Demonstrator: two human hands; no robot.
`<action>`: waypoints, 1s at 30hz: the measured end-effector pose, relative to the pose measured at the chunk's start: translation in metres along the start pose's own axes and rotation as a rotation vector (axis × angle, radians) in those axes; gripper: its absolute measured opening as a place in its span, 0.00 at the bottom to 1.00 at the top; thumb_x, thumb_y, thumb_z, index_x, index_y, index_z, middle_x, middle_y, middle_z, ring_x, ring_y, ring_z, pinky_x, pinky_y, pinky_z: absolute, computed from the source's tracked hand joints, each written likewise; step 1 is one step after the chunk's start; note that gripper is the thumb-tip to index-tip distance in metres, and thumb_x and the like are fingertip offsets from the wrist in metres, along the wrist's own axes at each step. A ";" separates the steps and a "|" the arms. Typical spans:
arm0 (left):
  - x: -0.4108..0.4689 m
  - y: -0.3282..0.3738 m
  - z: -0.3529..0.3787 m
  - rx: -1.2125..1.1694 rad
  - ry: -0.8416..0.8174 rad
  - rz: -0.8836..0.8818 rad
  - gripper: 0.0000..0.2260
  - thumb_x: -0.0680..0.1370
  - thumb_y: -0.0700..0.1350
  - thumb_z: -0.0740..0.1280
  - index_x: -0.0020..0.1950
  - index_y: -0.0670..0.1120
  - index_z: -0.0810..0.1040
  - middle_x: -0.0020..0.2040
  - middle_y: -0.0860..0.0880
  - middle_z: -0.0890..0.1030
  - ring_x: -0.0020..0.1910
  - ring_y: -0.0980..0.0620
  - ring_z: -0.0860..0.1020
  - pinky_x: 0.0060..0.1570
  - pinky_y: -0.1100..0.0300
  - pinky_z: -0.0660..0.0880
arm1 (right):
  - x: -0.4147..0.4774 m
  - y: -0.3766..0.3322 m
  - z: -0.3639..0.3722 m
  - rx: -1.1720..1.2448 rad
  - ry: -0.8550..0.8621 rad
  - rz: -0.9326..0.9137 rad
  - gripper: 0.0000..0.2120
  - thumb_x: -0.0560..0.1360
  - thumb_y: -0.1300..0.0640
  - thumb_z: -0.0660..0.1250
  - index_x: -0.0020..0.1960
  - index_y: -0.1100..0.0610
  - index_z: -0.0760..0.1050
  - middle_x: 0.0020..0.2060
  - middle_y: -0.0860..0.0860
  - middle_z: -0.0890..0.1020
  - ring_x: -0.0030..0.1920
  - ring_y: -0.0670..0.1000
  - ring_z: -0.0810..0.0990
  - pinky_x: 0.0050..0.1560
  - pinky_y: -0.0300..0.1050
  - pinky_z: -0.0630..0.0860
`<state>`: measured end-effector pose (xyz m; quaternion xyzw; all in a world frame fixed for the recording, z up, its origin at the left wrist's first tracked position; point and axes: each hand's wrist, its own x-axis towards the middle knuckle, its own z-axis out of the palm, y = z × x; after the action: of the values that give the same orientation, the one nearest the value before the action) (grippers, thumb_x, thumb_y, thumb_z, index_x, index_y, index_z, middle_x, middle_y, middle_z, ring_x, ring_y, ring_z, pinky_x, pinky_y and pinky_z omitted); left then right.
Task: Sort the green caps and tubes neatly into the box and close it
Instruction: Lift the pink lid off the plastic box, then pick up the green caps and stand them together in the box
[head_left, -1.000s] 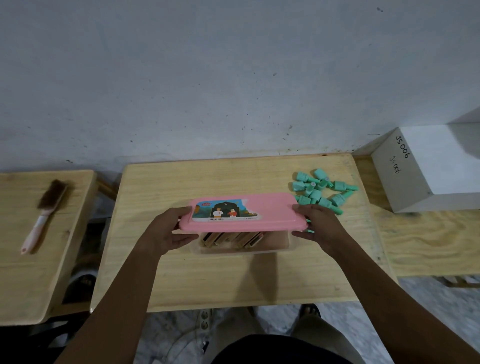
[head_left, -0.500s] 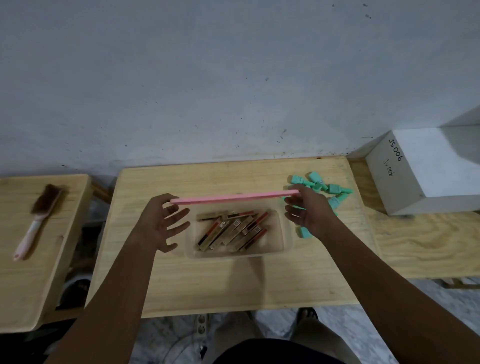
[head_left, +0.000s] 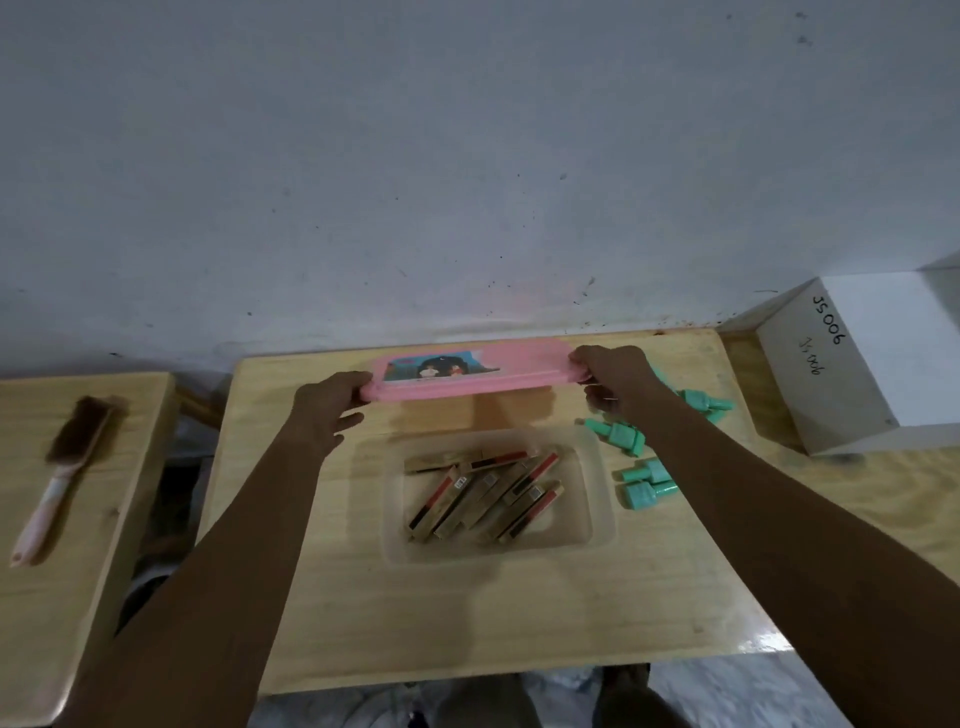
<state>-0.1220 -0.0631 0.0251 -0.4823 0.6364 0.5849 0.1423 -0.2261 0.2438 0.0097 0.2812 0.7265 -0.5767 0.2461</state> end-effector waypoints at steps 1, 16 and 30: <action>0.010 0.000 0.002 0.024 0.019 0.038 0.06 0.73 0.50 0.71 0.43 0.48 0.79 0.45 0.50 0.82 0.42 0.51 0.78 0.54 0.51 0.67 | 0.009 -0.001 0.004 -0.100 0.016 -0.022 0.10 0.69 0.59 0.72 0.43 0.65 0.77 0.36 0.57 0.78 0.28 0.51 0.71 0.30 0.40 0.70; 0.064 -0.038 0.035 0.565 0.362 0.375 0.17 0.72 0.56 0.72 0.59 0.52 0.82 0.57 0.51 0.83 0.59 0.47 0.79 0.58 0.54 0.74 | 0.043 0.037 0.042 -0.741 0.202 -0.261 0.15 0.68 0.53 0.74 0.50 0.61 0.81 0.39 0.53 0.81 0.42 0.54 0.80 0.47 0.43 0.77; -0.036 -0.071 0.108 0.592 0.274 1.045 0.07 0.71 0.43 0.71 0.48 0.50 0.83 0.48 0.52 0.83 0.51 0.49 0.78 0.51 0.56 0.74 | -0.025 0.105 0.005 -0.786 0.269 -0.893 0.07 0.72 0.55 0.68 0.48 0.53 0.81 0.47 0.50 0.82 0.49 0.54 0.76 0.51 0.48 0.72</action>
<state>-0.0906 0.0589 -0.0209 -0.1174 0.9365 0.3086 -0.1184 -0.1347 0.2540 -0.0478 -0.0919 0.9574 -0.2723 -0.0280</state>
